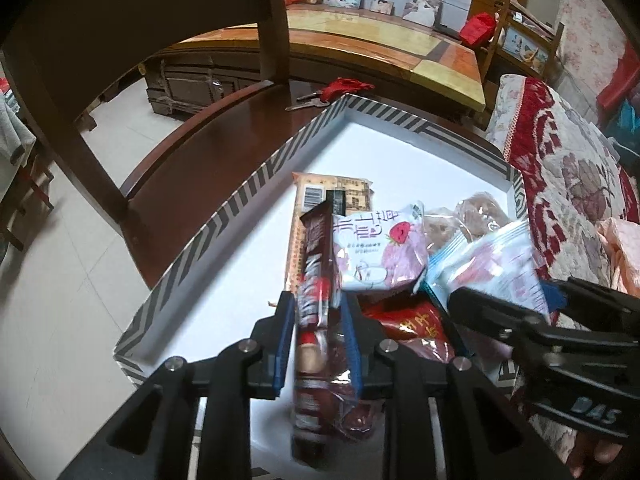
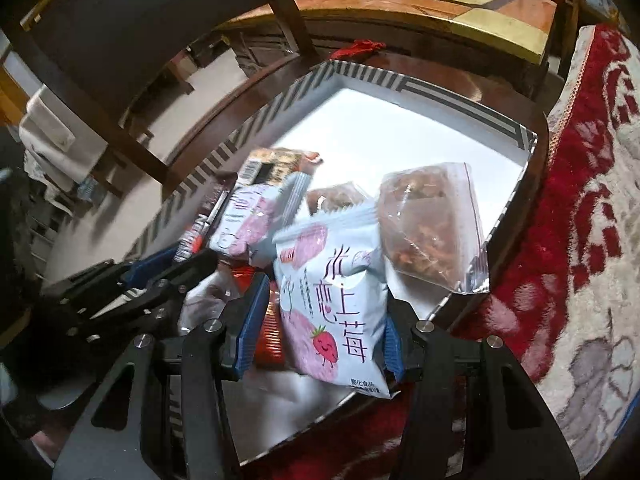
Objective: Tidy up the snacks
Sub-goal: 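Open both tools to release the coffee stick and strawberry packet into the tray, then move both tools back to the packets on the blanket, then grasp the green seaweed packet with left tool while right tool grips the round cookie packet, then carry the green packet and cookie packet with both tools over the white tray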
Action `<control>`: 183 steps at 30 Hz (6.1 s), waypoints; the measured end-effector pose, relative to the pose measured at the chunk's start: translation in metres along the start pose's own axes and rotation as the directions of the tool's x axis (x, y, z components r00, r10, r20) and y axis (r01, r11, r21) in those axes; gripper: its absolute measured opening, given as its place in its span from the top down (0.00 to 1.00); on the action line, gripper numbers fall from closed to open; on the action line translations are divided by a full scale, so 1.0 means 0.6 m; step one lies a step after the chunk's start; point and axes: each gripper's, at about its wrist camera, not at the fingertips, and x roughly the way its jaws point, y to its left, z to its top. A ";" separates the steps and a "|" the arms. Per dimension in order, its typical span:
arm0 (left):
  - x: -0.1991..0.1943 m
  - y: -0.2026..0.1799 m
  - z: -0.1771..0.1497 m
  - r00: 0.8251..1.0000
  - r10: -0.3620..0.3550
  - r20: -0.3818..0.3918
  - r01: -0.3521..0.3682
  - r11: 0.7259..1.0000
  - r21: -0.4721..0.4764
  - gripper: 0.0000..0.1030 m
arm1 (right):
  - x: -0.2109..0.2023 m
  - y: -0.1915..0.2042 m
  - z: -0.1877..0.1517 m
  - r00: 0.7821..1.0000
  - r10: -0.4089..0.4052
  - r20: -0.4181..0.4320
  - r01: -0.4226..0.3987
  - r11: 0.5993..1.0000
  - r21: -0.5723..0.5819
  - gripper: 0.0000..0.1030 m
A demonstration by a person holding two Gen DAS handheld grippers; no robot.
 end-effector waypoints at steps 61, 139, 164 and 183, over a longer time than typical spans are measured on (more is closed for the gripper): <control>-0.065 -0.435 -0.100 0.955 -0.273 -0.120 0.298 0.873 0.387 0.17 | -0.341 -0.386 -0.362 0.933 -0.320 0.162 0.192 0.827 0.529 0.45; 0.063 -0.657 -0.008 0.814 -0.441 -0.377 0.579 0.579 0.573 0.90 | -0.308 -0.425 -0.407 0.976 -0.177 0.129 0.100 0.884 0.457 0.53; -0.055 -0.395 -0.067 0.961 -0.270 -0.066 0.269 0.841 0.469 0.90 | -0.297 -0.312 -0.323 0.965 -0.189 0.181 0.116 0.928 0.354 0.53; -0.096 -0.282 -0.078 0.981 -0.187 0.042 0.156 0.908 0.389 0.89 | -0.252 -0.220 -0.242 0.969 -0.181 0.165 0.137 0.959 0.249 0.53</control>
